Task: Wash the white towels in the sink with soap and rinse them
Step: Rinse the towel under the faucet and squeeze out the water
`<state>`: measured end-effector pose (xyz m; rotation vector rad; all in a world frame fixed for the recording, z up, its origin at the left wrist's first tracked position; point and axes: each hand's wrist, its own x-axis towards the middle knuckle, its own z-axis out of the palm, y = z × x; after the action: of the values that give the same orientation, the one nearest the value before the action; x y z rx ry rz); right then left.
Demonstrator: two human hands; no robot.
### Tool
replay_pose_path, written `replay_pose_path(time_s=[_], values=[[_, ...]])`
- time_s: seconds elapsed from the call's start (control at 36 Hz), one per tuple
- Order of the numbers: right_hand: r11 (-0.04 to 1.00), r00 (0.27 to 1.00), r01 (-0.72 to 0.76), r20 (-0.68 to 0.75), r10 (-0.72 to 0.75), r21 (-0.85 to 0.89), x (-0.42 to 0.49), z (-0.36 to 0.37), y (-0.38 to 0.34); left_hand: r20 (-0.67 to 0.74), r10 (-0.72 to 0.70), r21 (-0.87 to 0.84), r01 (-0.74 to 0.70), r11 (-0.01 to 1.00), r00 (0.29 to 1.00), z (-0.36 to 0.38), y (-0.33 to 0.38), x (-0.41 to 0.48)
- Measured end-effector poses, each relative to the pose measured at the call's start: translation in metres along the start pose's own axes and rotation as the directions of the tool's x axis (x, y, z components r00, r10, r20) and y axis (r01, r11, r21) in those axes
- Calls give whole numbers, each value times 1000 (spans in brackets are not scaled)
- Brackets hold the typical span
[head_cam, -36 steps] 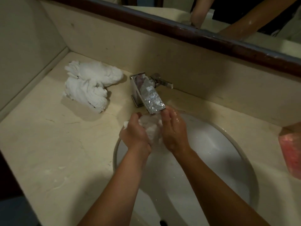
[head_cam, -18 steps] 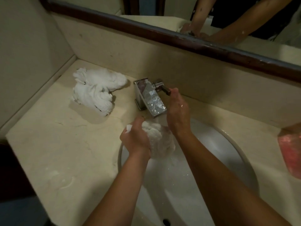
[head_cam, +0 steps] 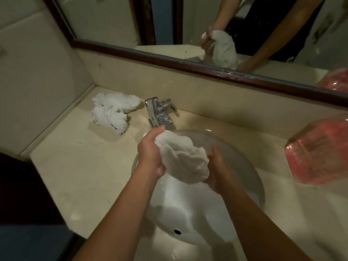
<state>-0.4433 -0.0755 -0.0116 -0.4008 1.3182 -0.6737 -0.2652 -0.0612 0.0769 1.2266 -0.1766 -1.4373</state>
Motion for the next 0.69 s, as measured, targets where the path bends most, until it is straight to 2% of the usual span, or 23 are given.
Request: replay_pose_path(time_s=[0.06, 0.11, 0.14, 0.19, 0.25, 0.28, 0.36, 0.47, 0.53, 0.58, 0.69], values=[[986, 985, -105, 147, 86, 129, -18, -5, 0, 127, -66, -3, 67, 998, 990, 12, 4, -9], [958, 940, -195, 319, 122, 210, -38, -11, -4, 203, -102, 10, 102, 995, 974, 28, 6, -16], [949, 893, -228, 435, 115, 217, -50, -14, -7, 230, -119, 26, 117, 993, 966, 37, 7, -20], [952, 738, -252, 671, 73, 174, -66, -23, -12, 286, -136, 52, 126, 991, 949, 54, 9, -26], [957, 591, -233, 806, -3, 175, -76, -35, -14, 316, -168, 126, 135, 983, 934, 68, 11, -26], [954, 562, -221, 826, -44, 201, -77, -42, -16, 333, -188, 161, 141, 977, 924, 74, 11, -25], [971, 635, -105, 765, -102, 217, -90, -59, -30, 347, -242, 279, 147, 949, 906, 92, 10, -14], [986, 846, 111, 533, -29, -122, -121, -68, -58, 243, -224, 435, 100, 895, 944, 109, -4, 6], [902, 917, 225, 393, -68, -369, -136, -62, -71, 179, -208, 464, 104, 880, 962, 111, -15, 12], [788, 942, 276, 318, -108, -550, -144, -53, -79, 115, -157, 508, 78, 858, 981, 114, -24, 13], [584, 981, 194, 158, -113, -788, -140, -34, -81, 15, -82, 540, 61, 840, 996, 116, -39, 15]])
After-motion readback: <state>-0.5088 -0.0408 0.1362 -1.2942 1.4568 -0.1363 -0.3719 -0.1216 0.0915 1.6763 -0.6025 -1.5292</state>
